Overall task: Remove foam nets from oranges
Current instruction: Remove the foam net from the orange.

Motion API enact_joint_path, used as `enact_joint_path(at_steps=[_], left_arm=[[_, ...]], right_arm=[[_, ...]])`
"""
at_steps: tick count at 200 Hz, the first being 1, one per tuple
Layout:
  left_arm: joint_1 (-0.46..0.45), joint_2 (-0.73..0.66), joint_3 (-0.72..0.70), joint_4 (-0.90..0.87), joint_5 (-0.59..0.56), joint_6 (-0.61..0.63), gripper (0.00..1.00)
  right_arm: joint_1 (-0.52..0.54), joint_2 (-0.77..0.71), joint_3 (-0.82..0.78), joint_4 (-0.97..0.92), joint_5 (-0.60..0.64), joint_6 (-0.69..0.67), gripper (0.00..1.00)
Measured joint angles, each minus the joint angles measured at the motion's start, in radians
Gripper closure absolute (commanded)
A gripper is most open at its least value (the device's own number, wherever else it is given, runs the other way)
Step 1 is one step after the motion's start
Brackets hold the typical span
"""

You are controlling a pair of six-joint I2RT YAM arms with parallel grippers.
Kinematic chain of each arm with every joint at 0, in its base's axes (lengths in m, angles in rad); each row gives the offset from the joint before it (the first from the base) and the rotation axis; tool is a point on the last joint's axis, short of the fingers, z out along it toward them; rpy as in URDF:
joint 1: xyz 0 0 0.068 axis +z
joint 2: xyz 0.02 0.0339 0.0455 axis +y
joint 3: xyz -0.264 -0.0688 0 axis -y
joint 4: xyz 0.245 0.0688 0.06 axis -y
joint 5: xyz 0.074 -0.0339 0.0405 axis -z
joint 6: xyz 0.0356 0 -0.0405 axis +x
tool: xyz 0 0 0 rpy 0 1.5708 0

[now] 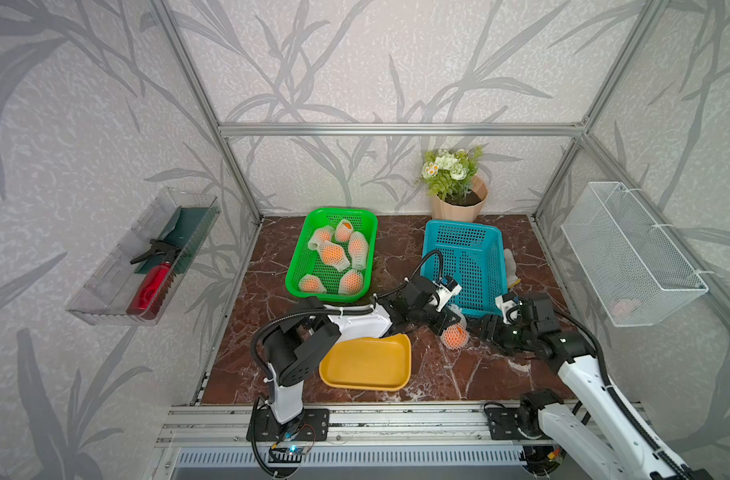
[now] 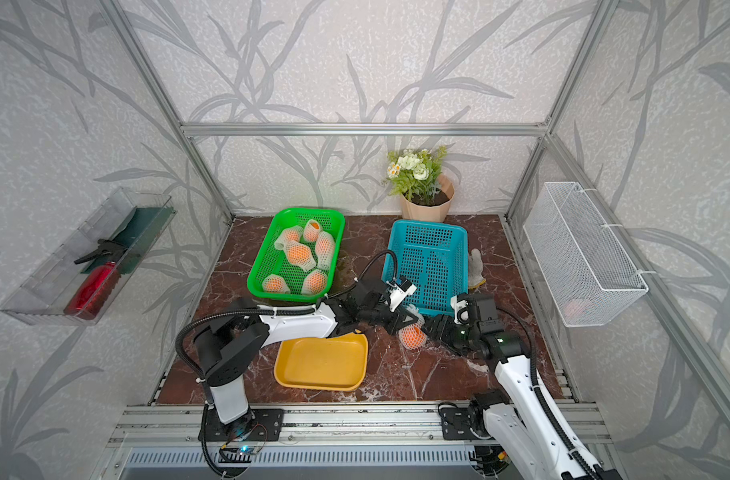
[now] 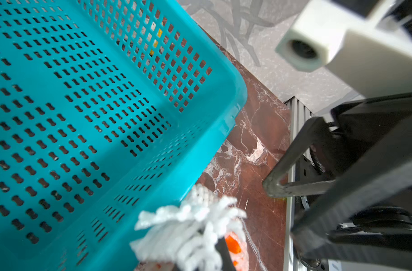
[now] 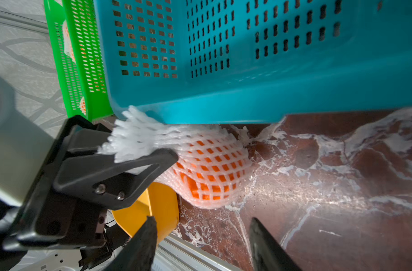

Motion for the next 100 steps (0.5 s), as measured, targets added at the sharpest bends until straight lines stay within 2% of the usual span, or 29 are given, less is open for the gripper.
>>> enact_joint_path(at_steps=[32, 70, 80, 100], left_arm=[[0.005, 0.000, -0.008, 0.032, 0.037, -0.033, 1.00], [0.006, 0.014, -0.008, 0.072, 0.081, -0.080, 1.00], [0.006, 0.023, -0.008, 0.086, 0.101, -0.097, 1.00], [0.008, 0.045, -0.006, 0.112, 0.126, -0.126, 1.00]], right_arm=[[0.000, 0.037, -0.024, 0.055, -0.001, -0.017, 0.39], [0.000, 0.074, -0.057, 0.127, -0.003, -0.049, 0.45], [0.000, 0.085, -0.062, 0.140, -0.003, -0.053, 0.49], [0.000, 0.091, -0.067, 0.168, -0.005, -0.062, 0.65]])
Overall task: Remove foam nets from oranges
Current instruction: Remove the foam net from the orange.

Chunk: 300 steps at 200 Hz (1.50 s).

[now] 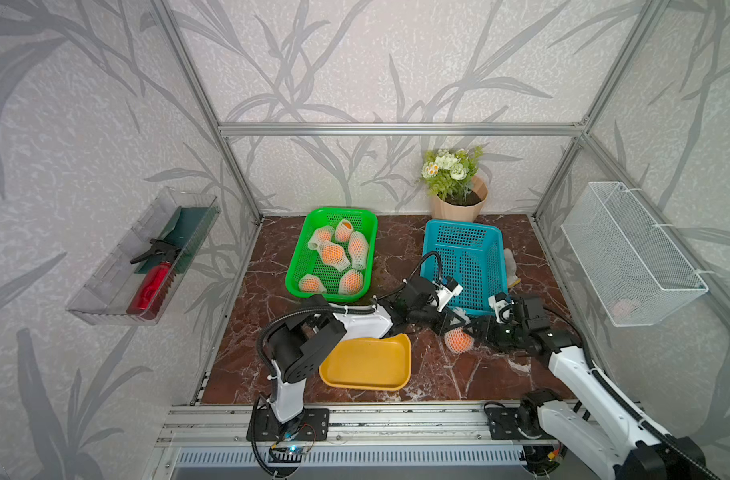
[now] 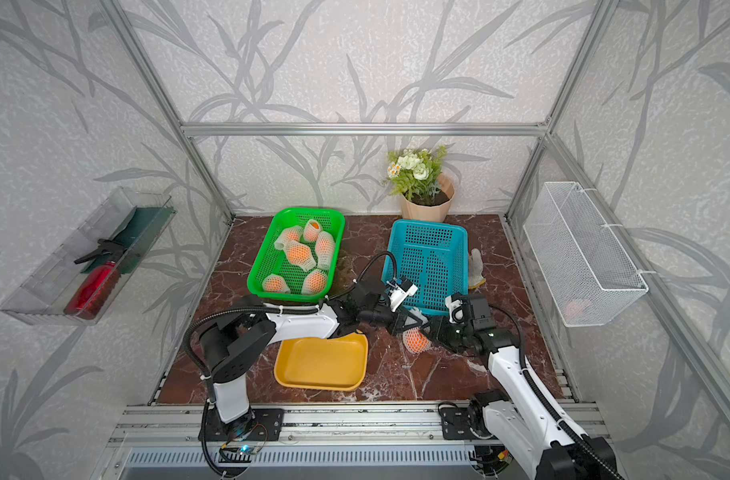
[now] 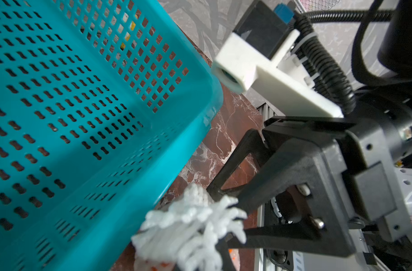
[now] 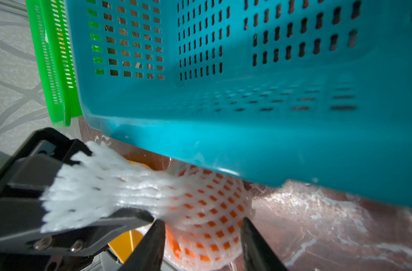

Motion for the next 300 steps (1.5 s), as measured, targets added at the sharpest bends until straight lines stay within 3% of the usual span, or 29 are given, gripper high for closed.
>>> enact_joint_path(at_steps=[33, 74, 133, 149, 183, 264, 300], left_arm=[[0.003, 0.022, 0.000, 0.035, 0.018, -0.045, 1.00], [0.005, 0.024, 0.003, 0.054, 0.020, -0.083, 0.91], [0.010, 0.024, 0.023, 0.043, 0.018, -0.114, 0.89], [0.017, 0.021, 0.024, 0.037, 0.013, -0.120, 0.89], [0.037, -0.014, 0.024, -0.014, -0.006, -0.125, 0.88], [0.098, -0.127, 0.085, -0.238, -0.011, -0.119, 0.88], [0.111, -0.217, 0.147, -0.499, -0.010, -0.078, 0.88]], right_arm=[[0.000, 0.015, 0.000, 0.035, -0.014, 0.000, 0.81], [0.000, 0.016, 0.000, 0.063, -0.039, 0.030, 0.92], [0.000, 0.006, 0.000, 0.079, -0.058, 0.092, 0.96], [0.000, -0.006, 0.000, 0.074, -0.056, 0.101, 0.89], [0.000, -0.015, 0.036, 0.006, -0.051, 0.101, 0.62], [-0.005, -0.017, 0.176, -0.132, -0.048, 0.022, 0.39], [-0.006, -0.016, 0.220, -0.196, -0.068, -0.031, 0.26]])
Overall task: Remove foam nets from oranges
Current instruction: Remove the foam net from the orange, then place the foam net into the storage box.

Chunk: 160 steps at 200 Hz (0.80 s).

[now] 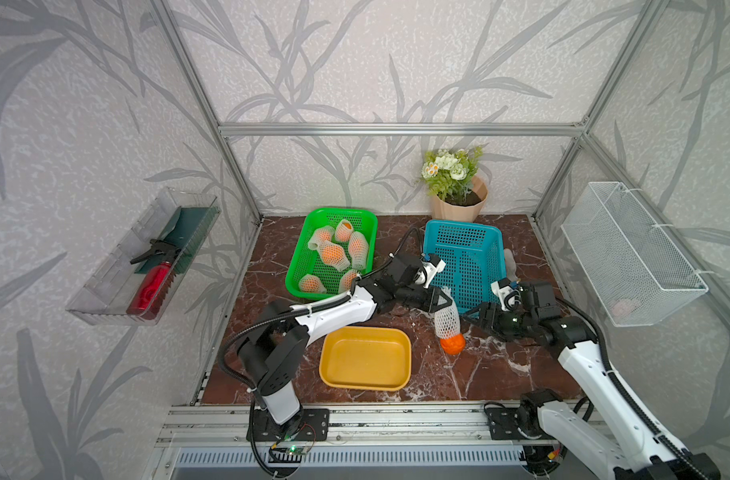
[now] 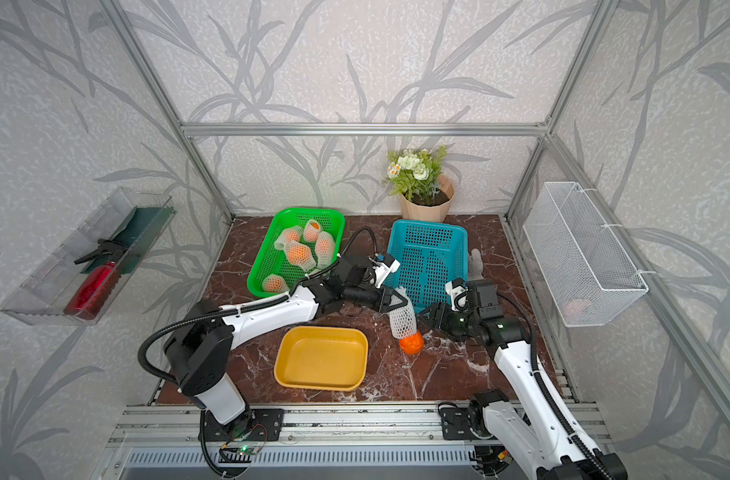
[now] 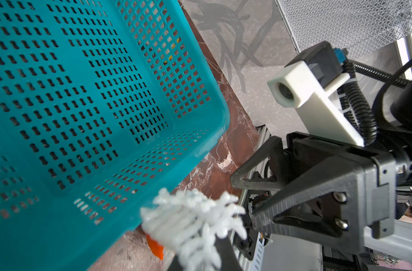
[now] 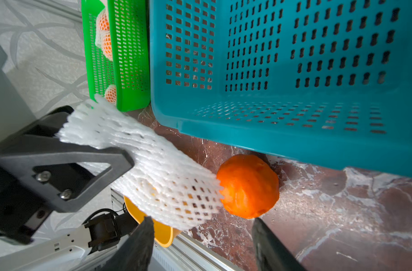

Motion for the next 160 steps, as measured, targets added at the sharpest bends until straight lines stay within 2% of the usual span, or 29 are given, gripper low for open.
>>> enact_joint_path(at_steps=[38, 60, 84, 105, 135, 160], left_arm=[[0.032, -0.184, 0.081, -0.447, -0.036, 0.069, 0.87], [0.073, -0.298, 0.072, -0.679, -0.089, 0.091, 0.86], [0.122, -0.359, 0.015, -0.837, -0.138, 0.098, 0.86], [0.151, -0.319, -0.024, -0.914, -0.172, 0.111, 0.86], [0.157, -0.159, -0.022, -0.960, -0.184, 0.148, 0.87], [0.158, -0.061, -0.022, -0.966, -0.186, 0.179, 0.87]], right_arm=[[0.000, -0.013, 0.050, -0.050, -0.045, -0.056, 0.19], [0.011, -0.035, 0.050, -0.072, -0.066, -0.072, 0.17], [0.044, -0.041, 0.051, -0.100, -0.064, -0.094, 0.16], [0.103, -0.024, 0.051, -0.123, -0.044, -0.105, 0.15], [0.199, 0.027, 0.051, -0.149, 0.019, -0.113, 0.14], [0.239, 0.041, 0.051, -0.169, 0.073, -0.111, 0.13]])
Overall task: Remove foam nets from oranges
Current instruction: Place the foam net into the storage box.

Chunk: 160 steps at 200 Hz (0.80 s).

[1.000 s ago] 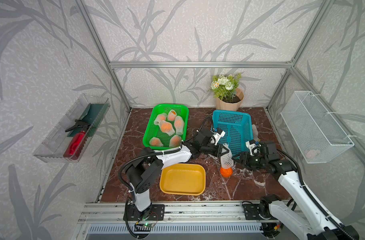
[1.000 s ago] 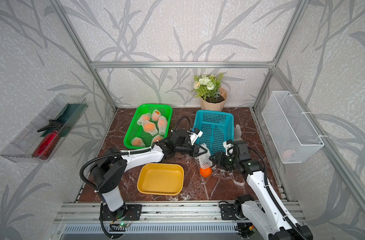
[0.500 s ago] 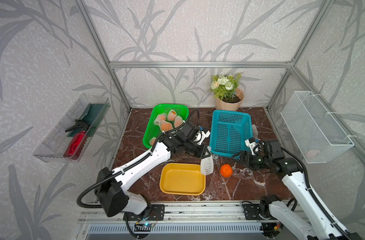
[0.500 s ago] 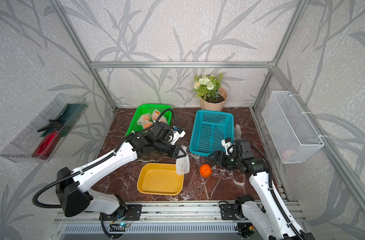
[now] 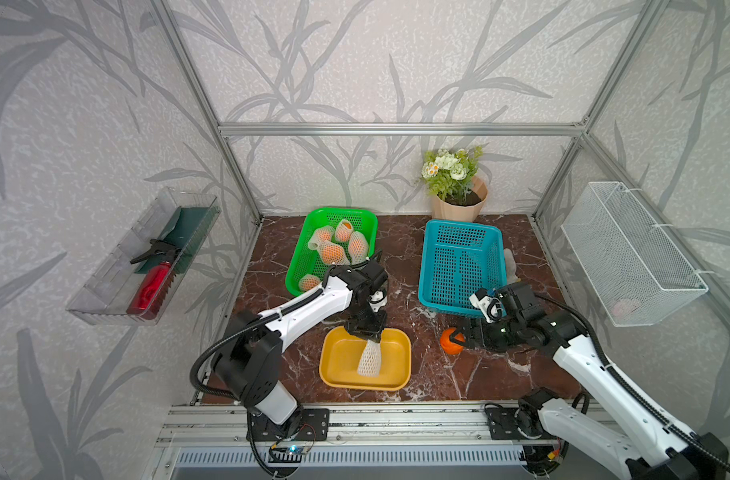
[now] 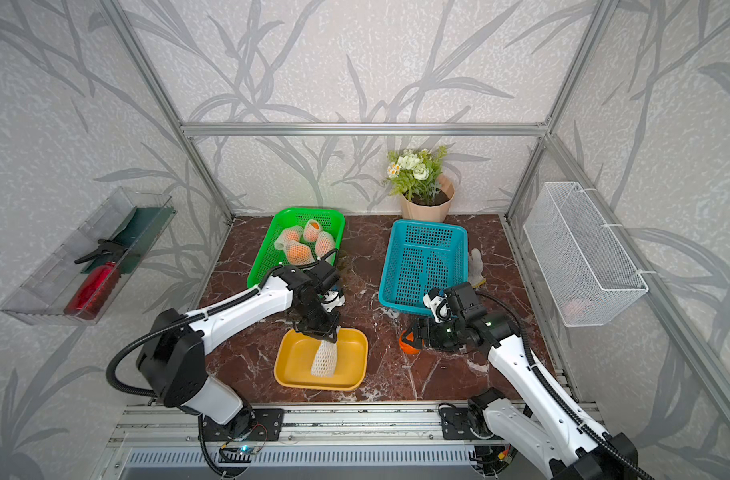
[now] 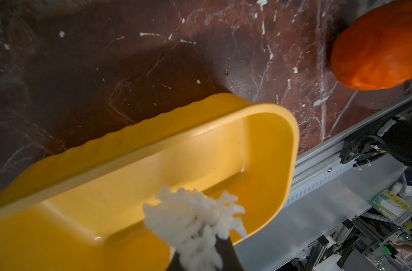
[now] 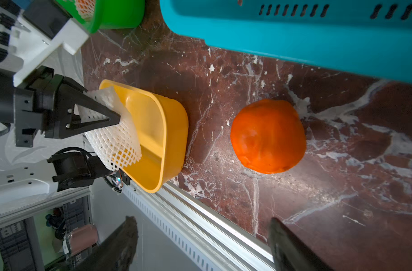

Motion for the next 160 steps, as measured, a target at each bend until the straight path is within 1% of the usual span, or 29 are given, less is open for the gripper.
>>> enact_joint_path(at_steps=[17, 44, 55, 85, 100, 136, 144, 160], left_arm=[[0.000, 0.021, -0.001, 0.002, -0.002, 0.017, 0.81], [0.000, 0.035, -0.007, 0.026, -0.011, 0.024, 0.80], [-0.001, 0.051, -0.010, 0.039, -0.019, 0.026, 0.78], [-0.003, 0.106, -0.018, 0.080, -0.027, 0.026, 0.57], [-0.006, 0.121, -0.032, 0.096, -0.028, 0.021, 0.48], [-0.011, 0.117, -0.064, 0.127, -0.024, -0.002, 0.38], [-0.011, 0.108, -0.068, 0.134, -0.021, -0.012, 0.32], [-0.012, 0.066, -0.069, 0.141, -0.014, -0.034, 0.31]], right_arm=[[0.015, -0.003, -0.002, -0.005, 0.038, 0.005, 0.13], [0.043, -0.009, -0.021, -0.001, 0.103, 0.020, 0.13], [0.059, -0.008, -0.035, 0.003, 0.130, 0.026, 0.13], [0.083, 0.005, -0.078, 0.044, 0.192, 0.048, 0.12], [0.085, 0.014, -0.102, 0.074, 0.218, 0.057, 0.12], [0.088, 0.037, -0.151, 0.177, 0.248, 0.087, 0.12], [0.089, 0.050, -0.156, 0.199, 0.250, 0.093, 0.12], [0.093, 0.077, -0.160, 0.238, 0.253, 0.100, 0.12]])
